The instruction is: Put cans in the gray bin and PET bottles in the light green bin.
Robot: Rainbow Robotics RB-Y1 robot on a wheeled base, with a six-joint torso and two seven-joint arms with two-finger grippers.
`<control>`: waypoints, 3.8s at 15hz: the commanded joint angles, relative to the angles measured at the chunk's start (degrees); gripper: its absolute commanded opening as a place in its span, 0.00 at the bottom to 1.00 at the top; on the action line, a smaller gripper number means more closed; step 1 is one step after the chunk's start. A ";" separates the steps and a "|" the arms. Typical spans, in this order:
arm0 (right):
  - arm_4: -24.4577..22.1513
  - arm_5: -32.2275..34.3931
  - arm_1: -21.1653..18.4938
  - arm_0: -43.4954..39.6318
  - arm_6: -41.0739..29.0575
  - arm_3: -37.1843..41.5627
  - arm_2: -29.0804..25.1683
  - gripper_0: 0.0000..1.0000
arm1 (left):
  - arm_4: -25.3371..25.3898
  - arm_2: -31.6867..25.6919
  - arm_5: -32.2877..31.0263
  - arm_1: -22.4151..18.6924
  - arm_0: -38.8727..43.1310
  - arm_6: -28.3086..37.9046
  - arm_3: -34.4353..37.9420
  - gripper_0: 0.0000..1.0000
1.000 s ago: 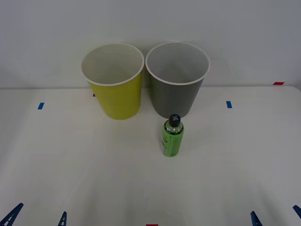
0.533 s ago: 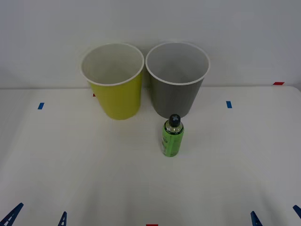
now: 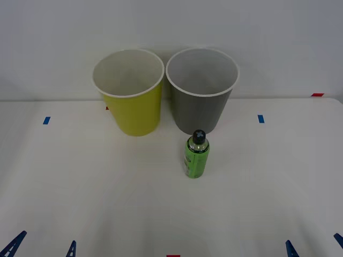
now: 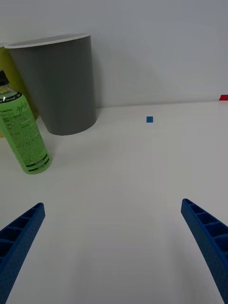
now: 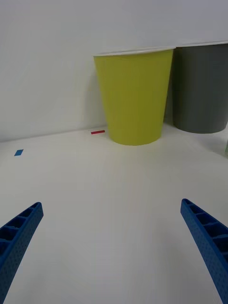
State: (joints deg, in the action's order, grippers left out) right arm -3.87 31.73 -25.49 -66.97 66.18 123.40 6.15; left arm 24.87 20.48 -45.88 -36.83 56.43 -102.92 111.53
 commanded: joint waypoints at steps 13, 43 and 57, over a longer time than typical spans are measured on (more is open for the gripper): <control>0.53 5.10 -0.44 7.47 3.43 -4.48 2.02 1.00 | 0.00 0.00 0.00 0.00 0.00 0.00 0.00 1.00; 9.05 -7.73 3.25 45.00 21.71 -19.78 19.25 1.00 | 0.00 0.00 0.00 0.00 0.00 0.00 0.00 1.00; 8.96 -21.09 8.17 53.61 21.88 -19.86 20.30 1.00 | 0.00 0.00 0.00 0.00 0.00 0.00 0.00 1.00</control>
State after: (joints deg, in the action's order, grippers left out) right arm 5.04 11.32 -17.72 -13.96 88.04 103.54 26.39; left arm 24.87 20.48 -45.88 -36.83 56.42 -102.92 111.53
